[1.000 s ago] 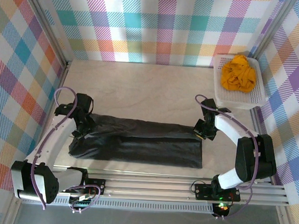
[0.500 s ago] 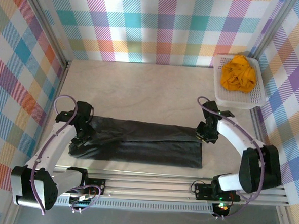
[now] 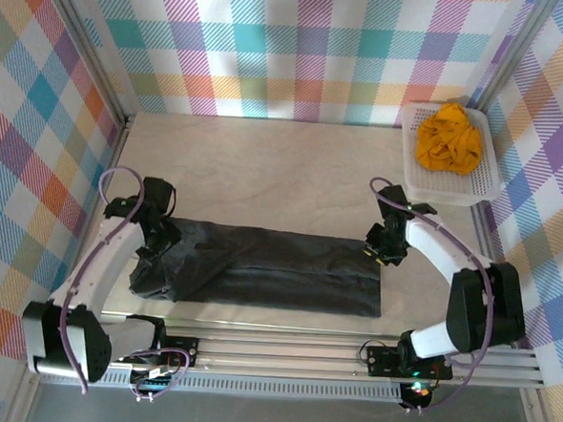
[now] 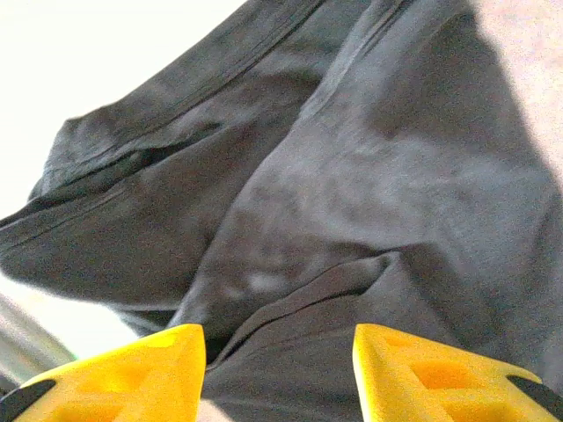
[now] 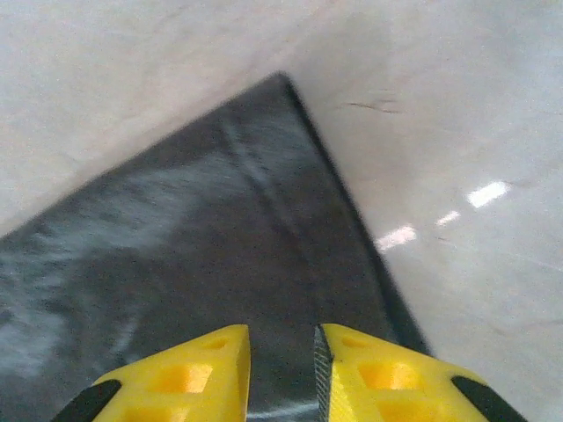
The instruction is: Fold and stack the t-shirts
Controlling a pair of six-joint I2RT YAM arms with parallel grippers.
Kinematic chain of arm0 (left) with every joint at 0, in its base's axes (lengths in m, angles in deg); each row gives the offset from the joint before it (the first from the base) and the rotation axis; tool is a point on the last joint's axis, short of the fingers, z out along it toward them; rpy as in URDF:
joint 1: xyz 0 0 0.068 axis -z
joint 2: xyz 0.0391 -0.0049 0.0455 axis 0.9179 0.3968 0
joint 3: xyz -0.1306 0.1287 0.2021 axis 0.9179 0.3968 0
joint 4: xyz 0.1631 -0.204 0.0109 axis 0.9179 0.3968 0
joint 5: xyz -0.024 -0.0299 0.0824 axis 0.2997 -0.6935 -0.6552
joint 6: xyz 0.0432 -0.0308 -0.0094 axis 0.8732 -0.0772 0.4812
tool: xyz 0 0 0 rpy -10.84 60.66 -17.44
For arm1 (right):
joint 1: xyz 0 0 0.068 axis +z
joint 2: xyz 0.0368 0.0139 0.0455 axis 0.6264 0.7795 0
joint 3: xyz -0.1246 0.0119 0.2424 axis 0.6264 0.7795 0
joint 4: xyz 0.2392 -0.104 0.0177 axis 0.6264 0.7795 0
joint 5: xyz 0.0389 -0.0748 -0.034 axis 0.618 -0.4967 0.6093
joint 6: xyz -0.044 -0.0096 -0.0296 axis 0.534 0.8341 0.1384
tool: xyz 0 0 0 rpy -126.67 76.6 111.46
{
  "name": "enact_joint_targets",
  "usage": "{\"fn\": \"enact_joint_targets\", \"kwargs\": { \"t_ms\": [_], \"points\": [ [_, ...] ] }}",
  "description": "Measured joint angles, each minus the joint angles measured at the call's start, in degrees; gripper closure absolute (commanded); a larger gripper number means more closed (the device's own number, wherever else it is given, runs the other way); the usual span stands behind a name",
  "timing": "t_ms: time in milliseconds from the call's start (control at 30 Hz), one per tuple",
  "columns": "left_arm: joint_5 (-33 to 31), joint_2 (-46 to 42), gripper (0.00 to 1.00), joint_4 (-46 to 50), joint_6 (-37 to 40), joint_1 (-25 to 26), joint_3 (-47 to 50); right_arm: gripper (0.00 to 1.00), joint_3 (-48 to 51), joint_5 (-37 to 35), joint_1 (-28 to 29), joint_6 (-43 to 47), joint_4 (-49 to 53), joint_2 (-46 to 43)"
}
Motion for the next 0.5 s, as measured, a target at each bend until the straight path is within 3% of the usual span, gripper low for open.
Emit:
{"fn": "enact_joint_targets", "kwargs": {
  "t_ms": [233,400,500],
  "points": [
    [3.4,19.2,0.64,-10.6,0.8,-4.8,-5.6,0.78,-4.1,3.1,0.2,-1.5,-3.0,12.0],
    [7.6,32.4,0.66,-14.7,1.4,-8.1,-8.0,0.78,-16.3,3.8,-1.8,-0.1,1.4,23.5],
    [11.0,37.7,0.65,-12.4,2.4,-9.8,-13.9,0.77,-24.7,4.3,-3.4,1.3,3.8,29.5]
  ]
}}
